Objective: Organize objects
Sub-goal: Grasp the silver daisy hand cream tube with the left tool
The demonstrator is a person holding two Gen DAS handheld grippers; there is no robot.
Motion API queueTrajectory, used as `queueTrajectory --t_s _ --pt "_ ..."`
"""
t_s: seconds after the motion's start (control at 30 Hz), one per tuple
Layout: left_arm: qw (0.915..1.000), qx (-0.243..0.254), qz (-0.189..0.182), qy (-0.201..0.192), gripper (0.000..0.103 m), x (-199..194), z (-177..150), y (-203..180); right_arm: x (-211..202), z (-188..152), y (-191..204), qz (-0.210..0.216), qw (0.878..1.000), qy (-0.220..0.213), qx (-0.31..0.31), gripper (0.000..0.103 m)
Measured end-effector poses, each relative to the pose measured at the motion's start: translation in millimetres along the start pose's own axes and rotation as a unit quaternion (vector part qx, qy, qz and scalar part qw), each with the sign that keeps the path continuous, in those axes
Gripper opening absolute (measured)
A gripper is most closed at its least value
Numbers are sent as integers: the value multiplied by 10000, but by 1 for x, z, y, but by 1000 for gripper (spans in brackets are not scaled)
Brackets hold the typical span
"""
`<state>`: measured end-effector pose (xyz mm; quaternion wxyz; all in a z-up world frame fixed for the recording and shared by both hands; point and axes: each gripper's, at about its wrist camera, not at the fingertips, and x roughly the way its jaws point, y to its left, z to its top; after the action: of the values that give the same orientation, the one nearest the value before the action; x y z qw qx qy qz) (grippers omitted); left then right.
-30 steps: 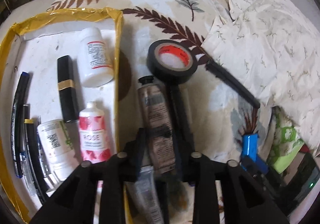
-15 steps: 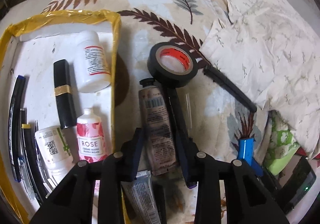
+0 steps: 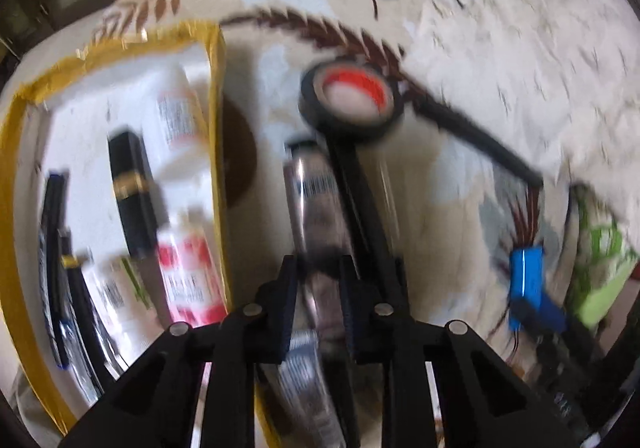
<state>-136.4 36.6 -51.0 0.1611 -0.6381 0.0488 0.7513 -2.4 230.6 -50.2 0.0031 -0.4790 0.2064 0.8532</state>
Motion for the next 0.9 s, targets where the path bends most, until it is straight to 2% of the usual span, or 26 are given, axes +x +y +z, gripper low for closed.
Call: queueTrajectory --t_s 0.1,0.27,0.43,0.53,0.6,0.67,0.77,0.83,0.9 --pt "9998 154 79 -72 22 -1 -1 -3 0 0 0 -7 10000 -4 -4 36" --pt "9991 -291 -293 -24 30 0 17 8 1 1 1 -49 10000 17 -23 36" --pt "9990 -97 -443 -7 40 2 25 1 0 0 0 -28 10000 39 -7 36" --pt "9998 -21 -164 -93 41 5 27 -4 -1 -1 -2 4 10000 47 19 36" --pt "9998 136 81 -132 45 9 29 -11 -2 -1 -2 -1 10000 51 18 36" --pt "9992 233 297 -132 44 12 30 -17 -1 -1 -3 -6 10000 53 13 36" --pt "9985 384 313 -237 42 11 25 -17 -1 -1 -3 -2 10000 61 12 36" --pt "9984 476 187 -239 38 7 18 -12 -2 -2 -3 6 10000 60 20 36" --pt "9984 483 -196 -224 31 1 5 -2 -2 -2 -4 32 10000 60 36 36"
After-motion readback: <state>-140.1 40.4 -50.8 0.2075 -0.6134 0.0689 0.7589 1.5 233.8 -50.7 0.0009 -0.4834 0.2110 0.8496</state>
